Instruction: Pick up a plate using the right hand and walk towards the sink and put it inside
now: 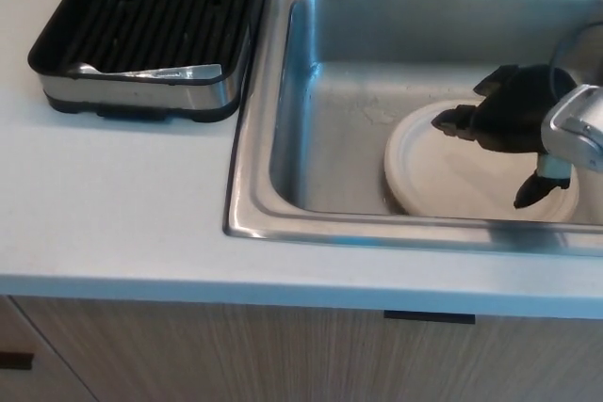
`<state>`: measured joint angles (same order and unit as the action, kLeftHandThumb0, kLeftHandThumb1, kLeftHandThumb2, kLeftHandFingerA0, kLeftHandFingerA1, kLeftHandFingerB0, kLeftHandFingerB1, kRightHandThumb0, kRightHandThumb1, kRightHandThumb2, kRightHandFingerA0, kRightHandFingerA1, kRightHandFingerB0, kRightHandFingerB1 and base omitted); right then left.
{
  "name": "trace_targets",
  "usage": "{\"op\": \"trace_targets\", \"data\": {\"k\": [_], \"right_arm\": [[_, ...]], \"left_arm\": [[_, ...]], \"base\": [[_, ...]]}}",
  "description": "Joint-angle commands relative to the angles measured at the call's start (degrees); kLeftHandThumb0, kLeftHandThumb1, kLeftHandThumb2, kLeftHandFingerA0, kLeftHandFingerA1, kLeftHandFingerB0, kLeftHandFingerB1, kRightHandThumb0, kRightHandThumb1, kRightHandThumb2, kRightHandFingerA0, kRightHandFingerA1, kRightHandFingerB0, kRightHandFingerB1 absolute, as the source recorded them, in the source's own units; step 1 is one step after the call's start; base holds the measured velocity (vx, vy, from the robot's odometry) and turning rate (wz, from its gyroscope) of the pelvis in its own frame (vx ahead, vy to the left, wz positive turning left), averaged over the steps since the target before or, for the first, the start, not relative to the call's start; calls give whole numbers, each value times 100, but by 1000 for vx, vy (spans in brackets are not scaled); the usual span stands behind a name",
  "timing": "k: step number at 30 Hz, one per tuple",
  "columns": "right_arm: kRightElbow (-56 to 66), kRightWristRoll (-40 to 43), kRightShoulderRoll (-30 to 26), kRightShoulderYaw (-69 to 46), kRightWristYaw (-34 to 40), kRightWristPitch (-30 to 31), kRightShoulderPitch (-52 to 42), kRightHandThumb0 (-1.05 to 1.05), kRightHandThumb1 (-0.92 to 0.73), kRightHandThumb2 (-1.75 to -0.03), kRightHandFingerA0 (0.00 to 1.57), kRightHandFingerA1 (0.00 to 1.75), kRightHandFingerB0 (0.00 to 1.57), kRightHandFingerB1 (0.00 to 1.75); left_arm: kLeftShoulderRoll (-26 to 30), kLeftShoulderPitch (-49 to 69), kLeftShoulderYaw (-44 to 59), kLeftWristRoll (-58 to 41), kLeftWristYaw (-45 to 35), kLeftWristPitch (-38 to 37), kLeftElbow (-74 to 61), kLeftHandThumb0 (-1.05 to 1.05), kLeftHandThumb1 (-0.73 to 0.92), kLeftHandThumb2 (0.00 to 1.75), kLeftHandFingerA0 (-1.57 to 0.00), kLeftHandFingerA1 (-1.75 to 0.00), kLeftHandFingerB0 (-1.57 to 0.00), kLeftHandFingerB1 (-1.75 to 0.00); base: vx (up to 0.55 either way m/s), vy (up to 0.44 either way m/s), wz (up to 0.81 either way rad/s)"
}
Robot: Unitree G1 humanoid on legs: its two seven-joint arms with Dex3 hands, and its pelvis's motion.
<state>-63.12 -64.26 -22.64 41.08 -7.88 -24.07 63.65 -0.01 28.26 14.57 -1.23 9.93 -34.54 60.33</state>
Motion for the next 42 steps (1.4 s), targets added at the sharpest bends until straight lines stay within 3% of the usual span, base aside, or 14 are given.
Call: {"op": "trace_targets", "data": {"k": [1, 6, 8, 13, 17, 18, 27, 28, 32, 33, 36, 37, 41, 42], "right_arm": [[943, 1002, -408, -599, -2311, 447, 104, -66, -57, -74, 0, 0, 0, 18], [2806, 2141, -1214, -1471, -3264, 433, -455, -86, -52, -86, 0, 14, 4, 16], [3732, 2564, -1683, -1792, -3500, 324, -737, -89, -57, -92, 0, 15, 1, 14], [4368, 2694, -1887, -2060, -3580, 367, -1011, -95, -60, -92, 0, 9, 2, 11], [5829, 3021, -2915, -2904, -3475, 194, -1570, -71, -72, -68, 0, 6, 0, 28], [6601, 3467, -3547, -3848, -3501, 172, -1979, -67, -56, -95, 0, 23, 0, 29], [7068, 3615, -3672, -4147, -3643, 408, -2296, -67, -56, -95, 0, 23, 0, 29], [7959, 4603, -3936, -6961, -4732, 512, -3163, -61, -77, -63, 44, 63, 28, 36], [8380, 5107, -4108, -8256, -5193, 583, -3656, -61, -77, -63, 44, 63, 28, 36], [8368, 5252, -4035, -9234, -5414, 459, -3783, -69, -64, -99, 59, 71, 31, 51], [8345, 5494, -3925, -10725, -5712, 269, -4041, -69, -64, -99, 59, 71, 31, 51], [8188, 5719, -3977, -11585, -5931, 410, -3926, -59, -76, -64, 70, 51, 47, 35], [8183, 5828, -3990, -11770, -5872, 420, -4117, -59, -76, -64, 70, 51, 47, 35], [8110, 5804, -3835, -13224, -5844, 152, -4551, -56, -78, -64, 80, 55, 50, 35]], "left_arm": [[136, 107, 90, -81, -32, -556, -15, 22, 59, 175, -113, -159, -102, -140], [153, 132, 86, -48, 15, -591, 35, 22, 61, 175, -110, -158, -104, -141], [113, 179, 114, -96, -4, -597, 14, 23, 85, 170, -126, -145, -106, -127], [121, 172, 121, -100, -9, -618, 60, 18, 78, 157, -131, -142, -115, -127], [189, 43, 105, -67, -6, -530, 213, 27, 59, 175, -122, -148, -111, -132], [148, -20, 118, -117, -58, -505, 185, 24, 64, 175, -122, -150, -114, -135], [142, -29, 119, -122, -63, -518, 204, 24, 64, 175, -122, -150, -114, -135], [172, 6, 126, -114, -54, -581, 162, 24, 83, 169, -125, -144, -110, -128], [161, 32, 117, -101, -42, -617, 151, 24, 83, 169, -125, -144, -110, -128], [173, 11, 127, -115, -61, -590, 181, 21, 56, 175, -120, -152, -108, -140], [190, -22, 143, -137, -88, -550, 225, 21, 56, 175, -120, -152, -108, -140], [192, -10, 108, -73, 8, -499, 184, 7, 54, 127, -137, -131, -129, -126], [193, -9, 104, -66, 19, -494, 180, 7, 54, 127, -137, -131, -129, -126], [133, -50, 44, -9, 62, -502, 123, 6, 51, 126, -136, -130, -127, -124]], "base": [[0, 0, 0], [0, 0, 0], [0, 0, 0], [0, 0, 0], [0, 0, 0], [0, 0, 0], [0, 0, 0], [0, 0, 0], [0, 0, 0], [0, 0, 0], [0, 0, 0], [0, 0, 0], [0, 0, 0], [0, 0, 0]]}}
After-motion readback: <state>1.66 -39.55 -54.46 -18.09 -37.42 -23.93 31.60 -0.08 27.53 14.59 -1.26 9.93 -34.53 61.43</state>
